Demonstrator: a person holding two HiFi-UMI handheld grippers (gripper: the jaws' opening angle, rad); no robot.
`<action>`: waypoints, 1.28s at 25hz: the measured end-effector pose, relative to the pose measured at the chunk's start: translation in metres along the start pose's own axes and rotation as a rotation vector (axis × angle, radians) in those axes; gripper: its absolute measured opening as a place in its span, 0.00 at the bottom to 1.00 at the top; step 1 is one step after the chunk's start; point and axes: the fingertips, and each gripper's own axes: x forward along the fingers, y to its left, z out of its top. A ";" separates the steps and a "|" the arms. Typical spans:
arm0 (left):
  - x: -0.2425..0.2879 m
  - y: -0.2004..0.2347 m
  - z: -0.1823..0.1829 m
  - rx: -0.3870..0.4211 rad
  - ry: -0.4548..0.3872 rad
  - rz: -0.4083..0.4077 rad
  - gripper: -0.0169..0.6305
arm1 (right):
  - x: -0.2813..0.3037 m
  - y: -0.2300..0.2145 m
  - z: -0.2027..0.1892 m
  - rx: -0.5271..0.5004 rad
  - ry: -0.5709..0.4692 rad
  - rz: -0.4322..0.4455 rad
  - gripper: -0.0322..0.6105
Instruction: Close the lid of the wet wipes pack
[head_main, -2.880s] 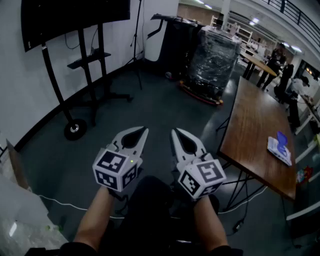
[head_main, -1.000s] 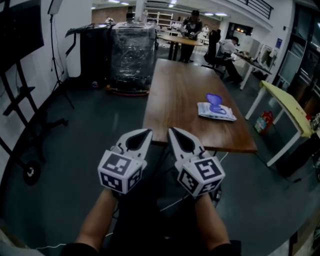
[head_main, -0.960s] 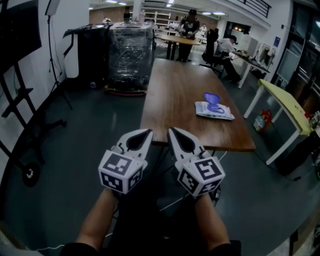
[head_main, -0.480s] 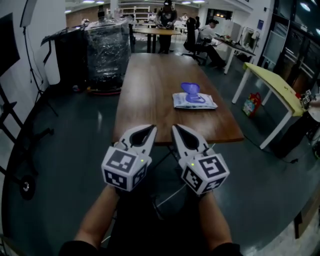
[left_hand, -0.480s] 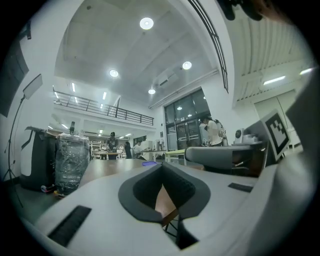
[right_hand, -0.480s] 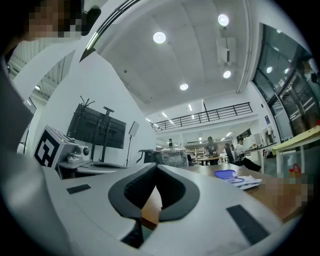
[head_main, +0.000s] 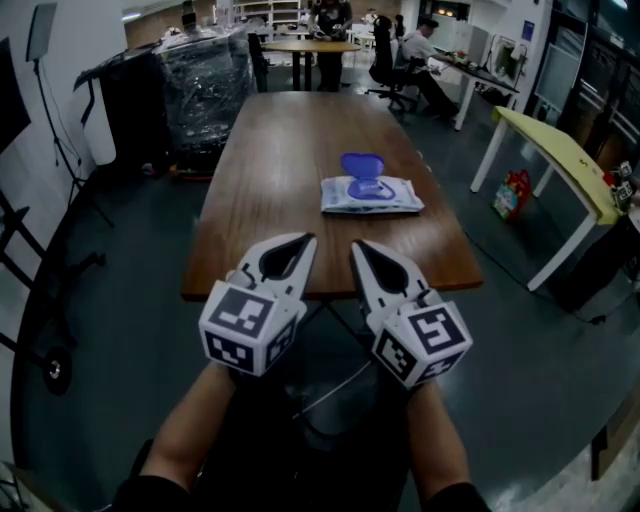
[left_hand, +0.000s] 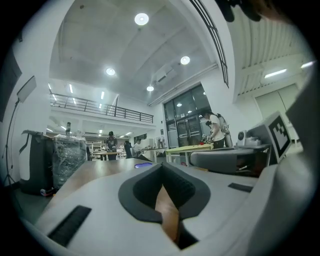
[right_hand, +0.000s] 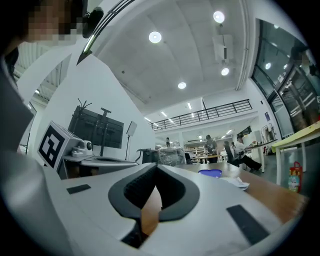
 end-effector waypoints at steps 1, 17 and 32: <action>0.007 -0.001 -0.001 0.001 0.007 0.005 0.03 | 0.002 -0.008 -0.001 -0.001 0.005 0.010 0.06; 0.094 0.003 -0.005 -0.024 0.078 0.068 0.03 | 0.039 -0.082 0.006 -0.028 0.069 0.110 0.06; 0.135 0.004 0.007 -0.020 0.098 0.102 0.03 | 0.048 -0.130 0.017 -0.081 0.098 0.190 0.06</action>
